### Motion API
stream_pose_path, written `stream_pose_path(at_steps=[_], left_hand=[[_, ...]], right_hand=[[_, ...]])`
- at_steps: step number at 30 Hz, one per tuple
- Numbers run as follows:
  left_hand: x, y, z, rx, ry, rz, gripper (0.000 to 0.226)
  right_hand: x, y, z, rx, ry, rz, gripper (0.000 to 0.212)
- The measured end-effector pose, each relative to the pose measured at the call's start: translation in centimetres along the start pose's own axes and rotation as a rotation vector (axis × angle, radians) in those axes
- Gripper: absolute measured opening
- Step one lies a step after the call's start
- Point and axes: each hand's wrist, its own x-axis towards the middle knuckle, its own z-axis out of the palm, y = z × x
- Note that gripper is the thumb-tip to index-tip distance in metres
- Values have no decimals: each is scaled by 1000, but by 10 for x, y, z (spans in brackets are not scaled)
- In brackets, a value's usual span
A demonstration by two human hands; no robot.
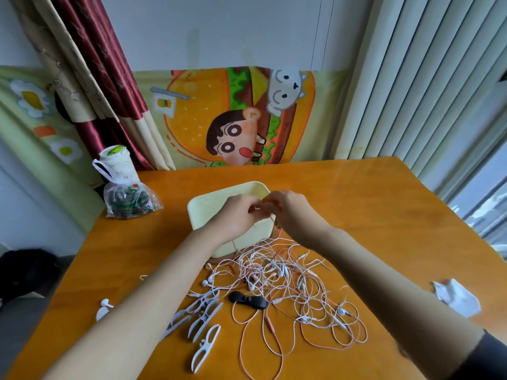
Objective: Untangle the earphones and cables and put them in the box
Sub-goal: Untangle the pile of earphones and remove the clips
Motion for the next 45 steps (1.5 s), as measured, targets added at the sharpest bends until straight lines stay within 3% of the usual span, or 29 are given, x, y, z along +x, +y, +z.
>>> stream_pose_path(at_steps=[7,9,13,20,24,26,29,32,34,40,43,45], left_hand=[[-8,-12,3,-176,-31,11,9],[-10,-17,7,-283,-41,-1,6],[-22,-41,19,-344,-89,-114,22],[-32,-63,35,-343,-205,-240,17],[-31,-70,31,-380,-132,-236,21],[-27,-68,26,-413,-72,-218,24],[-22,-61,20,-459,-35,-180,26],[-16,-51,17,-435,-32,-134,27],[-12,-44,15,-390,-50,-97,26],[-13,-27,9,-284,-131,-39,30],[-19,-22,10,-301,-142,-51,22],[-21,-21,11,-298,-65,-84,16]], right_hand=[[-2,3,2,-25,-25,-16,33],[-1,0,-2,7,34,-12,24],[5,-4,-23,206,203,44,10],[16,0,-43,267,486,41,15],[17,11,-44,239,549,97,21],[18,22,-41,116,518,153,22],[13,32,-32,-104,317,220,30],[5,21,-17,-62,150,56,61],[2,9,-10,-21,77,-31,67],[6,-2,1,22,-70,-76,29],[8,-3,4,25,-5,-91,21],[9,-2,4,53,47,-55,22]])
